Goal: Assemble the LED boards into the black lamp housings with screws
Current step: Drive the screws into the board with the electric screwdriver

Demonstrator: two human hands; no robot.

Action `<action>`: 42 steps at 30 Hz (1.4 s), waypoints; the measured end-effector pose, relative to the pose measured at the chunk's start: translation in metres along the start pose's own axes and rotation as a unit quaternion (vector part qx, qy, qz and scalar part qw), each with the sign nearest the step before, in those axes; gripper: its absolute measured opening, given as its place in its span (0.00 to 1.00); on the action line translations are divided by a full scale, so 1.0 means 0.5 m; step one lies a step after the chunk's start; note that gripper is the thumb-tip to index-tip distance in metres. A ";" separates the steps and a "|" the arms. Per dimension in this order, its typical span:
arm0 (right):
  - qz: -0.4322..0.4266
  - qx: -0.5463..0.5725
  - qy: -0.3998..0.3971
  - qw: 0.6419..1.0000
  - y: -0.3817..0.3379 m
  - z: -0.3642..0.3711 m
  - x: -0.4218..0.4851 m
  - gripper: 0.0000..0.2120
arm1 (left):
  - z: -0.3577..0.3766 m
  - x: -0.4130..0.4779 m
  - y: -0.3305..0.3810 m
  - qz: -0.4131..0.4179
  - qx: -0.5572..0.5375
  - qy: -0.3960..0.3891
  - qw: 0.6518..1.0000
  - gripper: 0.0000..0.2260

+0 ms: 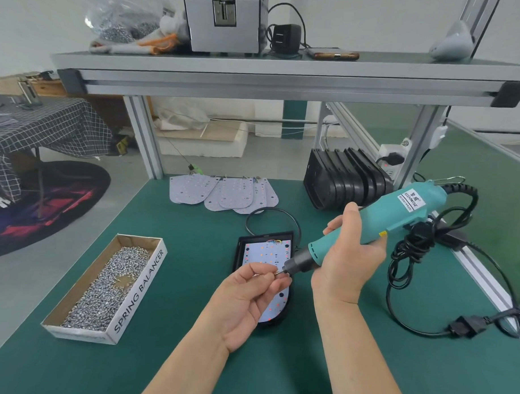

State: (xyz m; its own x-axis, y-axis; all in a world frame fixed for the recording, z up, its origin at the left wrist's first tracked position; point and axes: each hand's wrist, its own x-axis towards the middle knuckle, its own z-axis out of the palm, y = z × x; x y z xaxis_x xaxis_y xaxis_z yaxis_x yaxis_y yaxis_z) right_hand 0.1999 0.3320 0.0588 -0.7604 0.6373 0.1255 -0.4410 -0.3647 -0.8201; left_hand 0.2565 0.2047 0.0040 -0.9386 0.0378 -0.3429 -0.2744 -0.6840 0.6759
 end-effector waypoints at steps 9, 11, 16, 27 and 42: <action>0.025 0.012 0.007 1.000 0.001 0.010 0.000 0.08 | -0.006 0.002 -0.013 0.084 0.059 -0.005 0.995 0.07; 0.027 0.014 0.006 1.000 0.002 0.010 0.002 0.08 | -0.014 0.003 -0.007 0.064 0.080 -0.021 0.995 0.07; 0.016 0.018 0.003 1.000 0.001 0.012 0.012 0.08 | -0.058 0.023 0.043 0.058 0.176 0.098 0.978 0.14; -0.070 -0.085 -0.146 0.983 0.034 -0.002 -0.026 0.06 | -0.045 0.099 0.049 0.002 0.650 0.204 0.732 0.30; -0.137 -0.167 -0.186 0.959 0.062 -0.046 -0.017 0.13 | -0.022 0.117 0.024 -0.034 0.510 0.125 0.851 0.23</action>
State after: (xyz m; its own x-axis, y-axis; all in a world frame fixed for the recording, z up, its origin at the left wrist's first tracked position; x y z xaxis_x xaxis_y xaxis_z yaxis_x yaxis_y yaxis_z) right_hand 0.2037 0.3310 0.0197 -0.7828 0.3698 0.5005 -0.5177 0.0595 -0.8535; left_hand 0.2006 0.1906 -0.0151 -0.8743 -0.1911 -0.4462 -0.4850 0.3050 0.8196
